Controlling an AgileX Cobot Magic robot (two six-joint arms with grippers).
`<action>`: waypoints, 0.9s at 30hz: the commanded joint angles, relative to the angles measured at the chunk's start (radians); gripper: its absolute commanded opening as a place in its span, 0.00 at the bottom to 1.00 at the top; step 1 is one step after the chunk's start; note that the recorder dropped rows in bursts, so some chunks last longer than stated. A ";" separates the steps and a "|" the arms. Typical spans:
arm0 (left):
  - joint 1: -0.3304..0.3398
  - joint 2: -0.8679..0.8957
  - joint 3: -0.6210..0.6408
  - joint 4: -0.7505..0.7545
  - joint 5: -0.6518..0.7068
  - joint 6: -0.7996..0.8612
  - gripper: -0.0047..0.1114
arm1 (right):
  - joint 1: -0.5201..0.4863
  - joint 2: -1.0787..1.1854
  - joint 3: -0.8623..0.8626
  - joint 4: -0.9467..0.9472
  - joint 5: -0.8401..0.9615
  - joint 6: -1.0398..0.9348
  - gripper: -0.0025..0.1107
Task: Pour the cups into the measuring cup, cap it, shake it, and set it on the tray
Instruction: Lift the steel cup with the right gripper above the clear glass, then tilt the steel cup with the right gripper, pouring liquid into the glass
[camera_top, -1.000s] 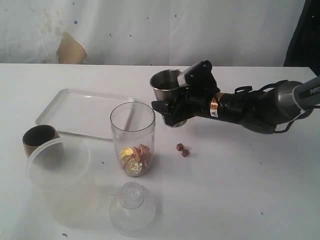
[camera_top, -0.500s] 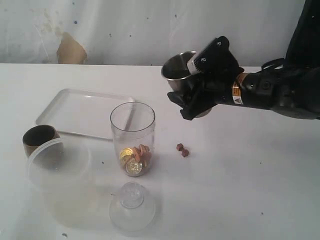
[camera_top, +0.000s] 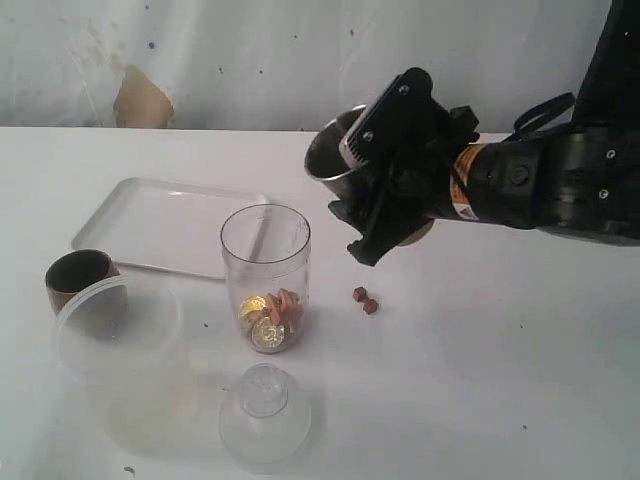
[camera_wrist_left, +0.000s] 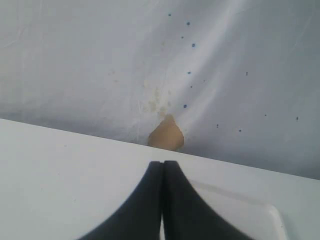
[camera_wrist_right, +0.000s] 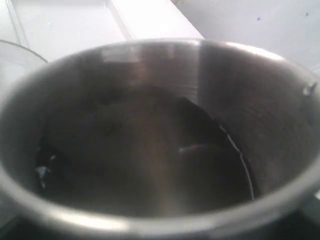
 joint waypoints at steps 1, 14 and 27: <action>0.002 -0.006 0.006 0.002 -0.010 0.002 0.04 | 0.061 -0.022 -0.002 -0.001 0.097 -0.025 0.02; 0.002 -0.006 0.006 0.002 -0.010 0.002 0.04 | 0.131 -0.026 -0.002 -0.001 0.201 -0.110 0.02; 0.002 -0.006 0.006 0.002 -0.010 0.002 0.04 | 0.131 -0.085 -0.002 -0.001 0.220 -0.194 0.02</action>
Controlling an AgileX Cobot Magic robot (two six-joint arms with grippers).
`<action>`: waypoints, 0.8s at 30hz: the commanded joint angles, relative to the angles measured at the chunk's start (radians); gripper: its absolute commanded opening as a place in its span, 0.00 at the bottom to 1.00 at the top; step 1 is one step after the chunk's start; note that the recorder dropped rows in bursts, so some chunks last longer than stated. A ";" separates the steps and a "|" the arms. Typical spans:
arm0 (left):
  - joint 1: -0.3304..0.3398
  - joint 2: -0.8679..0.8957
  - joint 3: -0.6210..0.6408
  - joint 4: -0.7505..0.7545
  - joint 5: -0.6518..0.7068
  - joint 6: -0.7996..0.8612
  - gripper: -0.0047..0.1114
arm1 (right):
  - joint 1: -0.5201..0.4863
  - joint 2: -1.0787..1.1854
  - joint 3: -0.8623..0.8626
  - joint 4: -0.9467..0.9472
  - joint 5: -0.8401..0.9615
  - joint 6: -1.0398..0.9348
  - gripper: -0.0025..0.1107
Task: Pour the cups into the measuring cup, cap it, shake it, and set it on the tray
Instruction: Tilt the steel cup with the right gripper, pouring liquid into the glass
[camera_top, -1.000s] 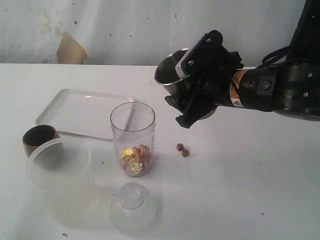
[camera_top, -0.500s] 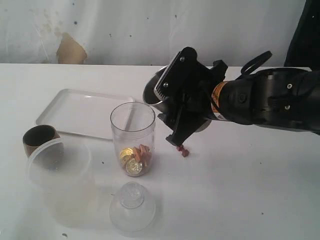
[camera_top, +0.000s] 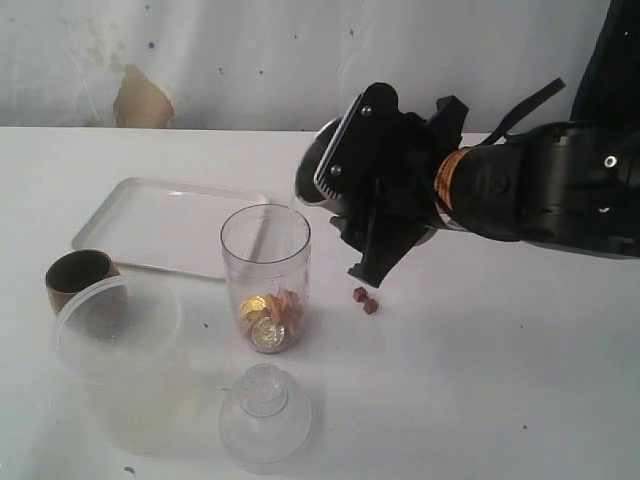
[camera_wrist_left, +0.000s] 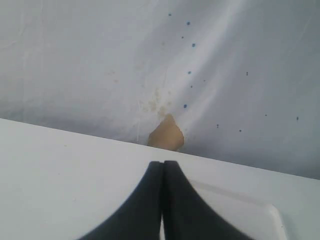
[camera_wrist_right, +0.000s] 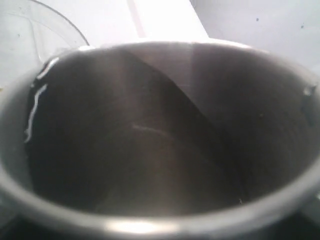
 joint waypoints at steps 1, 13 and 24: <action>0.002 -0.006 0.005 0.002 -0.010 0.002 0.04 | 0.000 -0.019 -0.004 -0.002 -0.005 -0.036 0.02; 0.002 -0.006 0.005 0.002 -0.010 0.002 0.04 | 0.000 -0.019 -0.042 -0.042 0.043 -0.046 0.02; 0.002 -0.006 0.005 0.002 -0.010 0.002 0.04 | 0.000 -0.019 -0.042 -0.106 0.053 -0.046 0.02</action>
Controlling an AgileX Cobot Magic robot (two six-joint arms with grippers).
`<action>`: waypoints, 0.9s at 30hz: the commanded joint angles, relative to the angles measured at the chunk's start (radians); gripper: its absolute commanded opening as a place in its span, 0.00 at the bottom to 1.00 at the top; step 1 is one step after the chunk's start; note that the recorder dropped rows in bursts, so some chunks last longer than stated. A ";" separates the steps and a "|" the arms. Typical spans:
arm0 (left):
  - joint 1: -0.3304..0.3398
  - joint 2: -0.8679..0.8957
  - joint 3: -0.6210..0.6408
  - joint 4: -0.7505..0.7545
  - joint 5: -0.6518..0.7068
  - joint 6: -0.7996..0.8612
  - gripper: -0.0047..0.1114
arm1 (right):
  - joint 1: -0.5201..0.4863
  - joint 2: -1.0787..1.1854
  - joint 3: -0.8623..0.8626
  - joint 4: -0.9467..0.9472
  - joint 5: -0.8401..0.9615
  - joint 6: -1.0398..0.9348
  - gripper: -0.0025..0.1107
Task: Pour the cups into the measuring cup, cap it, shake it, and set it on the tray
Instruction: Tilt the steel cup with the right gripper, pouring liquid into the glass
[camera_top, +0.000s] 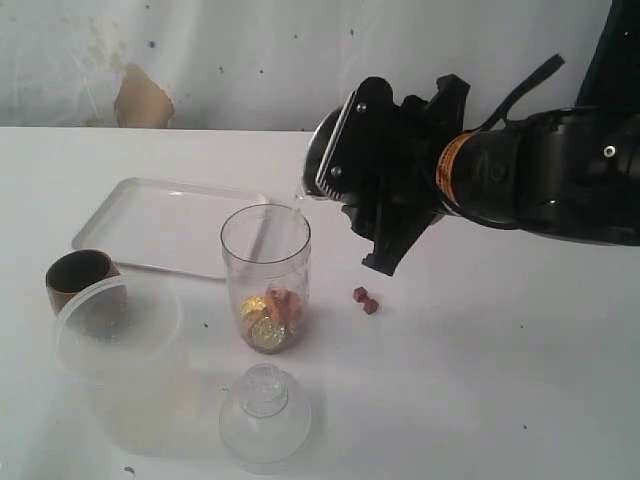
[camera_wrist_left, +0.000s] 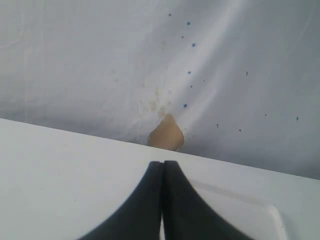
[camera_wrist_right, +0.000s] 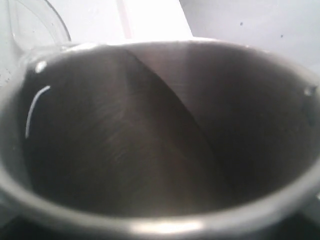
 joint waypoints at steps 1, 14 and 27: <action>0.002 -0.006 0.005 0.002 -0.010 0.002 0.04 | 0.000 -0.019 -0.013 -0.023 -0.003 -0.006 0.02; 0.002 -0.006 0.005 0.002 -0.010 0.002 0.04 | 0.000 -0.019 -0.043 -0.068 0.030 -0.006 0.02; 0.002 -0.006 0.005 0.002 -0.010 0.002 0.04 | 0.069 -0.016 -0.071 -0.154 0.107 -0.006 0.02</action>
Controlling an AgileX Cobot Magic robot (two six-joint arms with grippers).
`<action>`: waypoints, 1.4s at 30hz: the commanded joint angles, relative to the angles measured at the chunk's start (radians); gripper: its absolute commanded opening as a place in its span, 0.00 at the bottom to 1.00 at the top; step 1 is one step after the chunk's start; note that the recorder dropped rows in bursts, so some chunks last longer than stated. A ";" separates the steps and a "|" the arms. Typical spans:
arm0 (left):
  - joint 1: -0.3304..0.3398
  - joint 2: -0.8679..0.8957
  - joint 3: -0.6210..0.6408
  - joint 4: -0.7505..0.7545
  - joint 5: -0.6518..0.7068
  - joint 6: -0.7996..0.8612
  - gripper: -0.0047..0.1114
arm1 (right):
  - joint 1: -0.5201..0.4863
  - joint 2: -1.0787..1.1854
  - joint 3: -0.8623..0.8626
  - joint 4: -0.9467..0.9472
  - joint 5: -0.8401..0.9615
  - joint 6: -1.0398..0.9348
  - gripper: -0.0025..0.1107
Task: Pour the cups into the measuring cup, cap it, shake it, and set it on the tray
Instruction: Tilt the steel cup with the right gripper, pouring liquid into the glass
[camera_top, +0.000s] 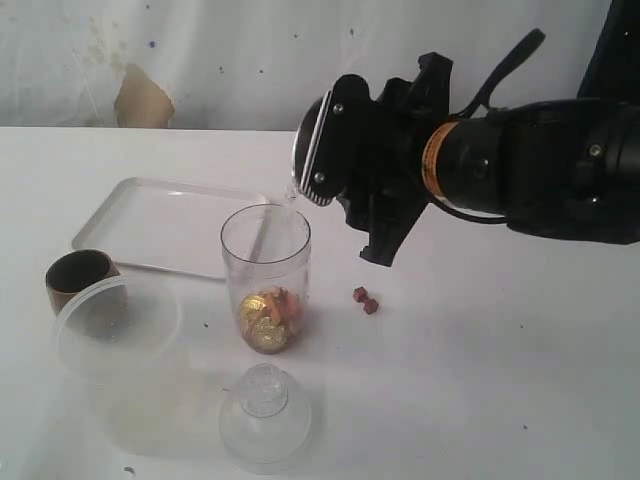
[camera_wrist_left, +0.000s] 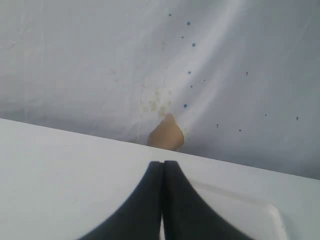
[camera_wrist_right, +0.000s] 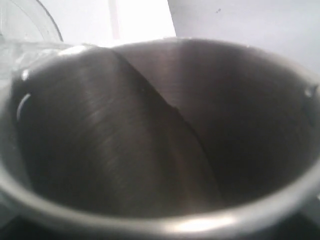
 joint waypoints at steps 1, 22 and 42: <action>0.002 -0.006 0.005 0.002 -0.010 0.002 0.04 | 0.017 -0.016 -0.036 -0.029 0.037 -0.004 0.02; 0.002 -0.006 0.005 0.002 -0.010 0.002 0.04 | 0.017 -0.016 -0.043 -0.187 0.053 -0.004 0.02; 0.002 -0.006 0.005 0.002 -0.010 0.002 0.04 | 0.017 -0.016 -0.043 -0.227 0.043 0.051 0.02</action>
